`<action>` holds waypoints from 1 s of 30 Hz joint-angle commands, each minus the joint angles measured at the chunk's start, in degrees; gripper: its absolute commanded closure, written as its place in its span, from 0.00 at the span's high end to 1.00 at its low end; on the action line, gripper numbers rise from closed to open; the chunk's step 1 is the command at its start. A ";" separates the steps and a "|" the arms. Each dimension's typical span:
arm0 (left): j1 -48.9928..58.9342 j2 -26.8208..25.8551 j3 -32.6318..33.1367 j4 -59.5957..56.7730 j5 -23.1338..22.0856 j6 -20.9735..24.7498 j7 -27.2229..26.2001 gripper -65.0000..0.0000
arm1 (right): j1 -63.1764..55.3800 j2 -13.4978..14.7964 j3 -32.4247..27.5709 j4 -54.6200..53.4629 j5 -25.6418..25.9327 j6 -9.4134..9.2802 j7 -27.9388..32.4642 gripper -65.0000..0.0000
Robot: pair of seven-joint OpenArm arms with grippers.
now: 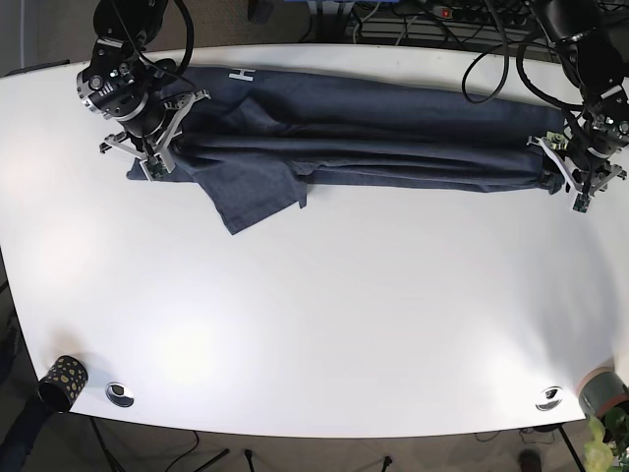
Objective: Fold the T-shirt properly
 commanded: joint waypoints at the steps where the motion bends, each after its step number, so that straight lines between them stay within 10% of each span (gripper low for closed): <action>1: 0.14 -1.05 -0.36 1.34 -0.13 0.49 -0.49 0.53 | -0.40 0.57 0.67 1.13 -0.28 -0.49 -1.27 0.20; 9: -0.12 -3.07 -0.54 2.83 -0.30 0.49 -0.49 0.55 | -1.89 -3.30 8.67 3.15 -0.28 -0.49 -1.88 0.69; 20: -0.12 -0.96 1.48 16.81 -1.44 0.49 0.13 0.55 | 0.48 -0.84 9.82 3.94 11.59 -0.49 -2.76 0.70; 30: -0.30 1.33 4.12 14.70 -8.13 0.49 6.37 0.55 | 8.57 -1.01 9.90 2.71 12.21 -0.49 -10.94 0.70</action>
